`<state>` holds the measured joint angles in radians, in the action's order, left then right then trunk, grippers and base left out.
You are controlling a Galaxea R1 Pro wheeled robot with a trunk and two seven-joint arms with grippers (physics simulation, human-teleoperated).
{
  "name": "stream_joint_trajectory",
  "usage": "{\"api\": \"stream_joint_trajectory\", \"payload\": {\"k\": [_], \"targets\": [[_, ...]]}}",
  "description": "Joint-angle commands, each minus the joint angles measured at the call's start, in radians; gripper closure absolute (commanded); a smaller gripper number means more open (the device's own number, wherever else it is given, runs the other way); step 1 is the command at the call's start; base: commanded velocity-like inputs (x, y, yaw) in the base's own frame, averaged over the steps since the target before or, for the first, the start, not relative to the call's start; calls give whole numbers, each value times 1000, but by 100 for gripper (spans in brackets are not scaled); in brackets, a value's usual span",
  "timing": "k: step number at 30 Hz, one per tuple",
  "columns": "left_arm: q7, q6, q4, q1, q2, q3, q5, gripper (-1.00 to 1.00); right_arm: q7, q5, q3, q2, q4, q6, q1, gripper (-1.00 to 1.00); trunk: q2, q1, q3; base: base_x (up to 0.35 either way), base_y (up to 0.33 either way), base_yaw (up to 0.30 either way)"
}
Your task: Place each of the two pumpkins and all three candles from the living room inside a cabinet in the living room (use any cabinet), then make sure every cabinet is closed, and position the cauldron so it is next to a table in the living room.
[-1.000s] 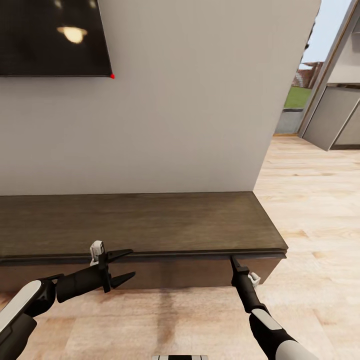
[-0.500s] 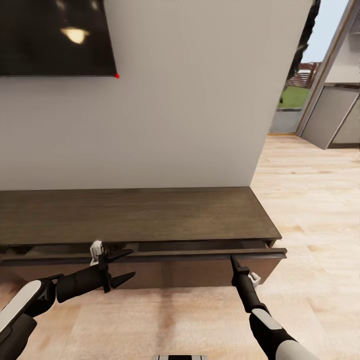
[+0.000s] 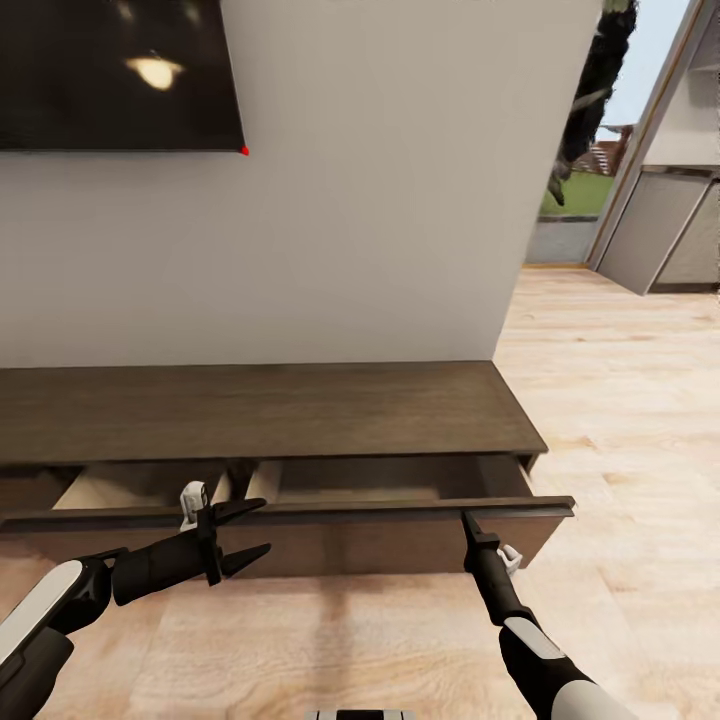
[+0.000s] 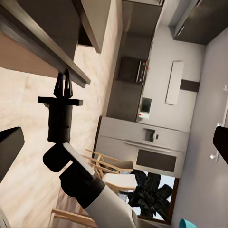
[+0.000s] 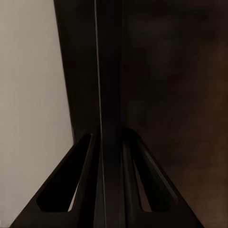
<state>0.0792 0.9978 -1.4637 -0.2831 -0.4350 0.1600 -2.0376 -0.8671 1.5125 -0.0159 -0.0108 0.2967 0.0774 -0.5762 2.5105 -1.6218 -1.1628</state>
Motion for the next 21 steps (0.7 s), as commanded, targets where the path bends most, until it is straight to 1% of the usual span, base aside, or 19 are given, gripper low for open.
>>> {"api": "stream_joint_trajectory", "payload": {"k": [1, 14, 21], "targets": [[8, 1, 0, -1, -1, 1, -10, -100, -12, 8, -12, 0, 0, 13, -1, 100, 0, 1, -1, -199, 0, 0], [8, 1, 0, -1, 0, 1, -10, -100, -12, 8, -12, 0, 1, 13, -1, 100, 0, 1, -1, -198, 0, 0], [8, 1, 0, -1, -1, 1, -10, -100, -12, 8, -12, 0, 1, 14, -1, 100, 0, 1, -1, -45, 0, 0]]}}
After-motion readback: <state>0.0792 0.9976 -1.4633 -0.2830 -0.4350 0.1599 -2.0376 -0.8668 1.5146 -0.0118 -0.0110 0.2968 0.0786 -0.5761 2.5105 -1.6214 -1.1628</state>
